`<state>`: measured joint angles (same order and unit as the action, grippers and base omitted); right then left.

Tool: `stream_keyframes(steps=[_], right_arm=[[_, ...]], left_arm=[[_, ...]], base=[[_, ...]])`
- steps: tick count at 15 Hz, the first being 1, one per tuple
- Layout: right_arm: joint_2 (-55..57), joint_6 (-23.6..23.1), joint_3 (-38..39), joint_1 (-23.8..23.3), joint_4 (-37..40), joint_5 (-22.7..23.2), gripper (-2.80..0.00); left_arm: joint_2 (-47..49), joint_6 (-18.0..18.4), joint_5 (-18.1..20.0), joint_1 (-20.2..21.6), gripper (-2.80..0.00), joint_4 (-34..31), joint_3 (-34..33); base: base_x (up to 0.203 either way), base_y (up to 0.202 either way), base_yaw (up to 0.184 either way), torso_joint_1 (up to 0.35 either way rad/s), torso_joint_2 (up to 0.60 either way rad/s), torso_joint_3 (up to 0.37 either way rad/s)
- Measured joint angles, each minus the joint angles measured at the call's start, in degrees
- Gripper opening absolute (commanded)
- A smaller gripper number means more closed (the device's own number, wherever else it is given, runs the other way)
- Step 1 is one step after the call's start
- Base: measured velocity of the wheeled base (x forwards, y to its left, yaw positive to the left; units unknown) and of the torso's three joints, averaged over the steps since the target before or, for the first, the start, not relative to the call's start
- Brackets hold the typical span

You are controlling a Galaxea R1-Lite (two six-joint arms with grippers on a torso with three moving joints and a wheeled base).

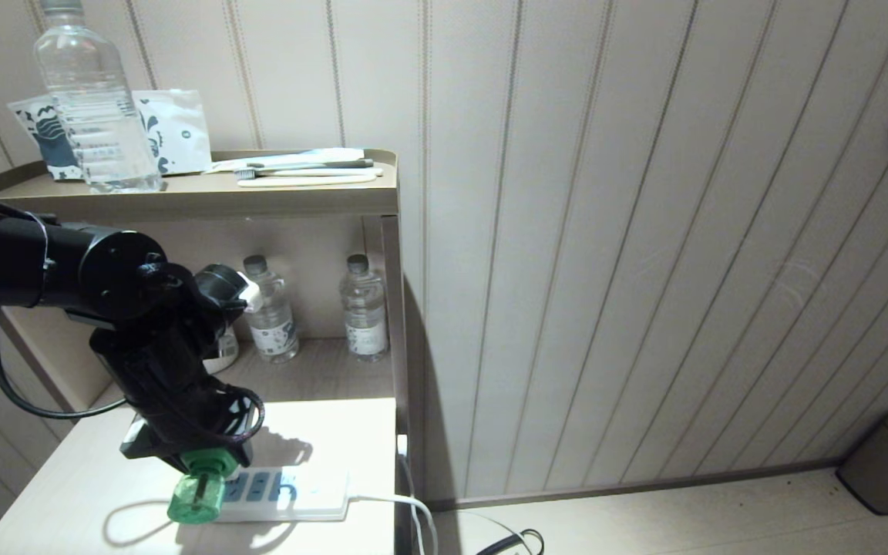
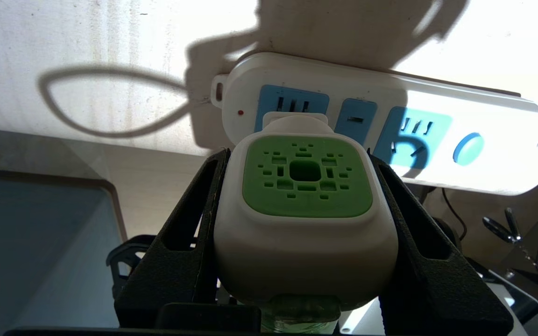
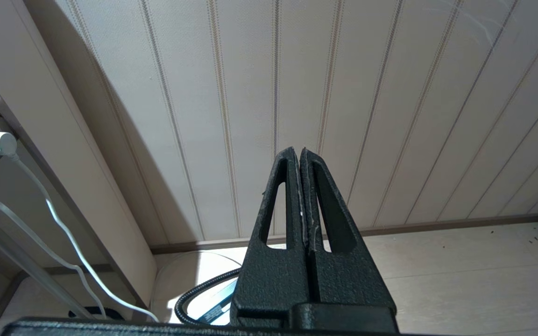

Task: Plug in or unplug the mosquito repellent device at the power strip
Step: Insert the plug into the socket

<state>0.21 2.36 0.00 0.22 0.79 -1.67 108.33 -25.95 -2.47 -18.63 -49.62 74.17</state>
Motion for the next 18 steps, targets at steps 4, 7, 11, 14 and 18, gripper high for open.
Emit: stream_keyframes(steps=[4, 7, 11, 14, 18], right_arm=[[0.0, 0.0, 0.0, 0.0, 0.0, 0.0, -2.8], [0.0, 0.0, 0.0, 0.0, 0.0, 0.0, -2.8], [0.0, 0.0, 0.0, 0.0, 0.0, 0.0, -2.8], [0.0, 0.0, 0.0, 0.0, 0.0, 0.0, -2.8], [0.0, 0.0, 0.0, 0.0, 0.0, 0.0, -2.8]], left_arm=[[0.3, -0.1, 0.5, 0.0, -2.8, 0.3, -0.3], [0.5, -0.1, 0.3, 0.0, -2.8, 1.2, -1.0], [0.4, 0.2, 0.0, 0.3, -2.8, 1.4, -1.6], [0.1, 0.4, 0.0, 0.6, -2.8, 1.4, -1.7], [0.1, 0.3, -0.1, 0.8, -2.8, 1.3, -0.9]], base=[[0.0, 0.0, 0.0, 0.0, 0.0, 0.0], [0.0, 0.0, 0.0, 0.0, 0.0, 0.0], [0.0, 0.0, 0.0, 0.0, 0.0, 0.0], [0.0, 0.0, 0.0, 0.0, 0.0, 0.0], [0.0, 0.0, 0.0, 0.0, 0.0, 0.0]])
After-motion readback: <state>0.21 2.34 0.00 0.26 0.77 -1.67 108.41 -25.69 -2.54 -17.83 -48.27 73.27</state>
